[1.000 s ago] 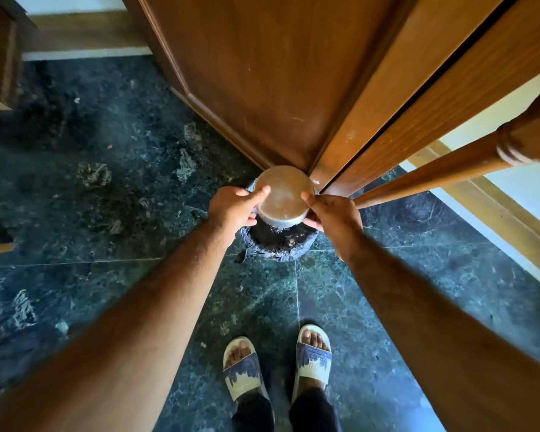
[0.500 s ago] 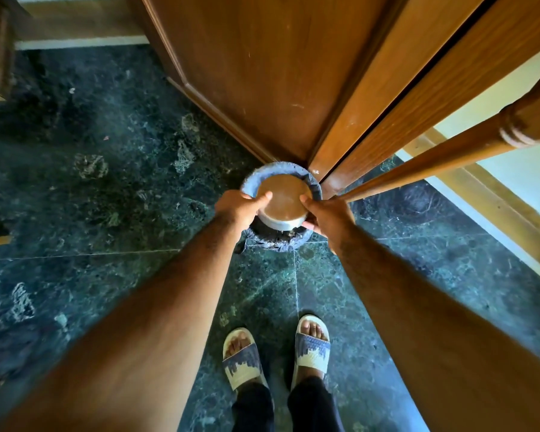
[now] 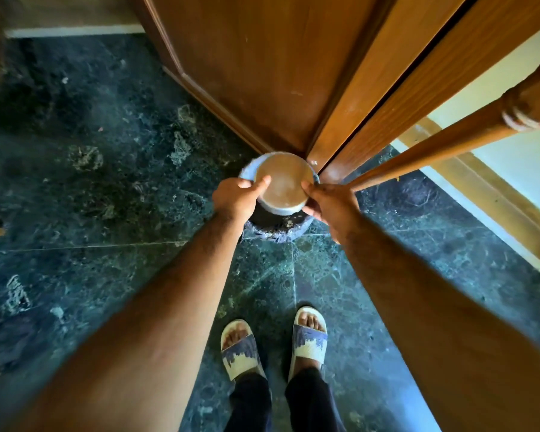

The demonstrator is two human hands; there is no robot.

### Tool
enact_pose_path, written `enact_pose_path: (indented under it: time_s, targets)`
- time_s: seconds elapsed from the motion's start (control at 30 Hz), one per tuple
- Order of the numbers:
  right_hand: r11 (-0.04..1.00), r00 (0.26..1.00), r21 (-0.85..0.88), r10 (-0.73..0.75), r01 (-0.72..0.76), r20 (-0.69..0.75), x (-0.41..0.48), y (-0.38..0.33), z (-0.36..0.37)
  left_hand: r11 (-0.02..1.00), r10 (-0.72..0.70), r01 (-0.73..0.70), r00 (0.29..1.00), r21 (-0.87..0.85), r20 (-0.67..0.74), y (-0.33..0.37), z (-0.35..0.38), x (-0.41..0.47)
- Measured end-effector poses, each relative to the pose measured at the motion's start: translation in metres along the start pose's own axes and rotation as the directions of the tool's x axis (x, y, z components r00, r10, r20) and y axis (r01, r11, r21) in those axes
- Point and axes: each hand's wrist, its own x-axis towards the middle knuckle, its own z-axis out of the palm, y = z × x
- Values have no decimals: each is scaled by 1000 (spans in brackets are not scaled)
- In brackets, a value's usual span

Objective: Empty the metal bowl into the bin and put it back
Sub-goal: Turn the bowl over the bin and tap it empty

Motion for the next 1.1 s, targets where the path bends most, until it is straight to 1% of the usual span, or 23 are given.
enact_pose_path:
  time_s: [0.03,0.07,0.13,0.17,0.27,0.3,0.33,0.37,0.4,0.43,0.47,0.57,0.63,0.67,0.7,0.73,0.77,0.8,0.83,0.9,1.0,1.07,1.1]
  targets:
    - [999,999,-27,39,-39,-3,-3,7,-2,999,-34,34,999,17,39,-7,2,-2]
    - [998,999,-25,53,-53,-6,-4,9,-5,998,-60,61,997,-18,51,-8,4,-4]
    - [999,1000,31,15,-15,-4,-8,8,-4,991,-62,61,998,-119,-1,-2,0,-9]
    - [998,999,49,-36,37,-11,-10,5,-3,986,-45,41,999,-164,-23,2,-1,-9]
    - [984,987,89,-152,156,-51,-12,3,1,958,78,-94,995,-271,-69,10,-4,-6]
    - [979,983,93,-174,179,-65,-10,5,1,954,103,-128,989,-272,-103,8,-4,-6]
    - [983,983,64,-168,172,-70,-8,6,4,965,116,-140,986,-222,-117,5,-2,-4]
    - [992,990,18,-123,125,-70,-4,10,5,984,82,-93,994,-152,-77,-2,1,-1]
    - [997,995,-39,-65,62,-79,-4,18,3,996,12,-12,1000,-92,7,-12,6,-2]
    - [998,996,-61,-23,18,-84,-1,25,1,997,-16,21,997,-72,75,-18,10,-1]
    - [999,997,-49,8,-12,-71,3,25,1,997,-20,27,996,-72,91,-20,10,2]
    - [1000,998,12,-16,16,-59,-1,24,1,998,-3,5,1000,-57,29,-16,7,5]
    - [997,994,14,-76,78,-76,-3,24,0,994,8,-6,1000,-110,22,-7,3,1]
    - [996,993,24,-81,83,-89,-2,22,0,986,14,-17,1000,-163,-16,-3,4,-4]
    - [998,994,35,-57,61,-94,-2,23,0,983,6,-14,999,-183,-41,-2,8,-6]
    - [999,996,32,13,-10,-92,-2,25,1,989,-26,23,999,-149,-18,-5,13,-5]
    - [993,990,37,112,-109,-91,0,33,1,991,-86,90,995,-97,41,-9,18,-4]
    - [986,983,44,165,-161,-85,-1,38,1,989,-133,138,986,-46,98,-11,21,-4]
    - [981,980,57,189,-185,-69,3,38,1,985,-156,163,982,-52,110,-11,24,0]
    - [990,989,56,135,-132,-59,7,22,3,976,-171,180,981,-121,88,5,18,2]
    - [999,995,33,-13,17,-99,5,2,4,963,-122,131,991,-235,51,13,5,5]
    - [991,987,81,-96,107,-127,2,-6,2,941,-71,53,997,-334,-41,17,-2,3]
    - [990,990,100,-92,103,-111,3,-5,3,943,-64,37,996,-331,-69,15,-3,4]
